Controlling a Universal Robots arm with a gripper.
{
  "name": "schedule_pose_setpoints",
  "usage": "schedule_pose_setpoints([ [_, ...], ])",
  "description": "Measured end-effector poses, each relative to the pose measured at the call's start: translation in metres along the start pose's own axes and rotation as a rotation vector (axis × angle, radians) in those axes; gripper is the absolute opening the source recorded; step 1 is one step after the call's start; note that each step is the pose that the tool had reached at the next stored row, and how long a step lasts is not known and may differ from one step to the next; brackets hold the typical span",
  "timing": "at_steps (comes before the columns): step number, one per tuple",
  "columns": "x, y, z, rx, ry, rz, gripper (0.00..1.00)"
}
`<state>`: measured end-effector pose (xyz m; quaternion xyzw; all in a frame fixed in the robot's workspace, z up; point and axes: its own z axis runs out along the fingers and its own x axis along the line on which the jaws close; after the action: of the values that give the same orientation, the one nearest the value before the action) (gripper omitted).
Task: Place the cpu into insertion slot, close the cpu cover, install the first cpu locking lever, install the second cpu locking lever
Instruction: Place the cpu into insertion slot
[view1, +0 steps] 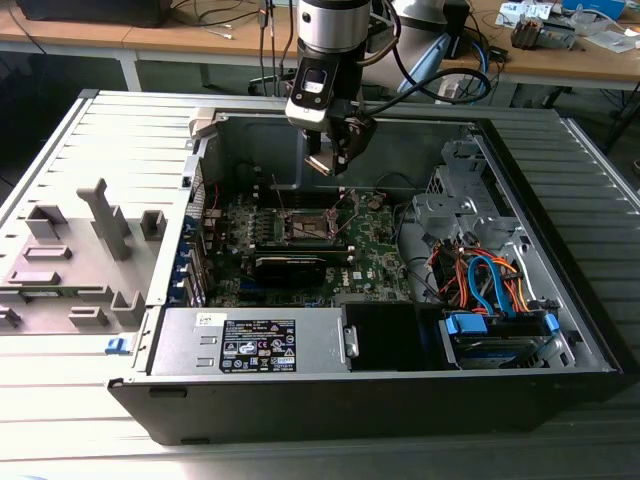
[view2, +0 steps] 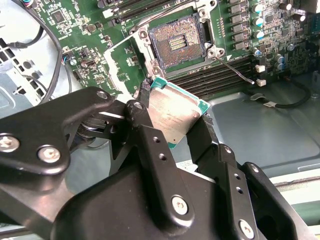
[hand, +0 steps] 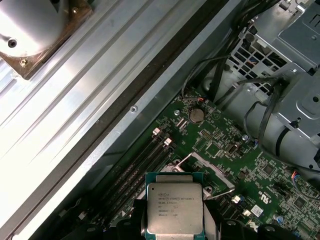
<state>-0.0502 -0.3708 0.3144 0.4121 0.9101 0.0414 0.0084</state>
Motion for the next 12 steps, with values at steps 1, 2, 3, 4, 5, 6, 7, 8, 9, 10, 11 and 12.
schedule_pose_setpoints([
  [1,0.0,0.0,0.0,0.0,-0.0001,0.001,0.54],
  [2,0.0,0.0,0.0,0.0,-0.0001,0.001,0.54],
  [3,0.0,0.0,0.0,0.0,-0.0001,0.001,0.54],
  [4,0.0,0.0,0.0,0.0,-0.0002,0.002,0.54],
  [5,0.0,0.0,0.0,0.0,-0.0002,0.002,0.54],
  [6,0.0,0.0,0.0,0.0,-0.0003,0.003,0.54],
  [7,0.0,0.0,0.0,0.0,-0.0003,0.004,0.54],
  [8,0.0,0.0,0.0,-0.0001,-0.0004,0.005,0.54],
  [9,0.0,0.0,0.0,-0.0001,-0.0004,0.005,0.54],
  [10,0.0,0.0,0.0,-0.0001,-0.0005,0.006,0.54],
  [11,0.0,0.0,0.0,-0.0001,-0.0006,0.007,0.54],
  [12,0.0,0.0,0.0,-0.0001,-0.0007,0.008,0.54],
])
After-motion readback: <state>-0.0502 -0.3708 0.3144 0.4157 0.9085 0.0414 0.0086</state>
